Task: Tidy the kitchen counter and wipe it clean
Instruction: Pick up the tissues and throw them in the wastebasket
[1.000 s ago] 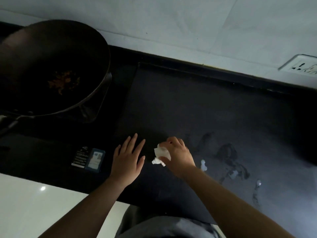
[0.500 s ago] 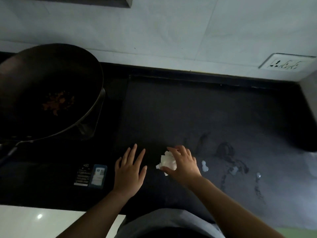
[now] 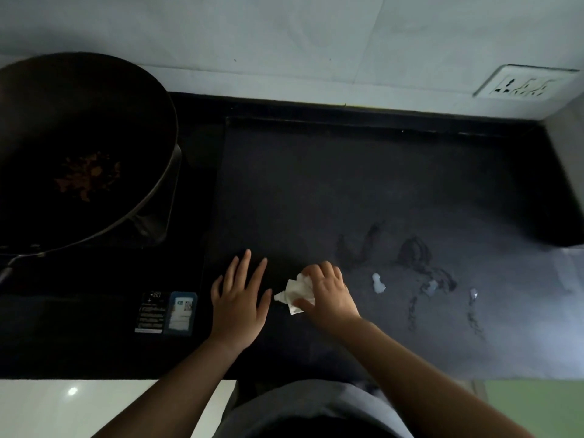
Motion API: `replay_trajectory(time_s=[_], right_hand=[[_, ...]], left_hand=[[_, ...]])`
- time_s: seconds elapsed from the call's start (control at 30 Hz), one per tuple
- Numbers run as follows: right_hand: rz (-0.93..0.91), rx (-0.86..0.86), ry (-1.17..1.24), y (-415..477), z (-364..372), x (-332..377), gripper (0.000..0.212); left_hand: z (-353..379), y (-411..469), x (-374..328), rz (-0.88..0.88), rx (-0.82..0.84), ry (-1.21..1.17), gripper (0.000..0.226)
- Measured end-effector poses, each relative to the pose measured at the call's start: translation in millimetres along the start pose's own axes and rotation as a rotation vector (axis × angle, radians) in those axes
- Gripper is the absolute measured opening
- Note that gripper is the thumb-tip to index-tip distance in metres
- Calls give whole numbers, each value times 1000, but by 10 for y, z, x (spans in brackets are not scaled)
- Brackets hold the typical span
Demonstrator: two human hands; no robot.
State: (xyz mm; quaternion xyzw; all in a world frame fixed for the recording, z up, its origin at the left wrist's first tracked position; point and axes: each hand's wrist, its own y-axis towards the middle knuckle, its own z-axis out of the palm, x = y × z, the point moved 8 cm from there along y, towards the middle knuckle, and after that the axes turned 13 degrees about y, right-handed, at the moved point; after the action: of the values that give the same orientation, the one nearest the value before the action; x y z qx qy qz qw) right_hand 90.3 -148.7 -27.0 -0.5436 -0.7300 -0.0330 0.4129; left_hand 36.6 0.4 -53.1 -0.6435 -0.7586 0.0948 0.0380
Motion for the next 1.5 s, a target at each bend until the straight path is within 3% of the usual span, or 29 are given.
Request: replay_trajectory(time_s=[0.2, 0.4, 0.63, 0.77, 0.93, 1.13, 1.27, 1.4, 1.5], right_hand=[[88, -55, 254, -84, -80, -48, 30], [75, -148, 336, -132, -155, -68, 37], [72, -262, 380, -448, -321, -208, 29], [58, -305, 380, -749, -484, -326, 27], [136, -476, 415, -1440, -788, -773, 25], [336, -798, 468, -3029, -951, -1602, 29], [465, -1023, 550, -4257, -788, -2049, 22], [600, -1196, 634, -5474, -424, -2413, 19], [701, -1343, 677, -6409, -127, -2618, 8]], left_hand=[[-12, 2, -3, 2, -4, -19, 55], [-17, 8, -3, 11, 5, -12, 55], [-91, 40, 7, 55, 121, -54, 57], [-308, -6, -178, 36, 150, -258, 50], [-500, -371, -1034, 212, 210, -462, 36], [-573, -1129, -2530, 552, 340, -534, 19], [-491, -1991, -3478, 805, 475, -480, 32], [-233, -2959, -4299, 1000, 593, -435, 21], [5, -3772, -4879, 1125, 754, -423, 29]])
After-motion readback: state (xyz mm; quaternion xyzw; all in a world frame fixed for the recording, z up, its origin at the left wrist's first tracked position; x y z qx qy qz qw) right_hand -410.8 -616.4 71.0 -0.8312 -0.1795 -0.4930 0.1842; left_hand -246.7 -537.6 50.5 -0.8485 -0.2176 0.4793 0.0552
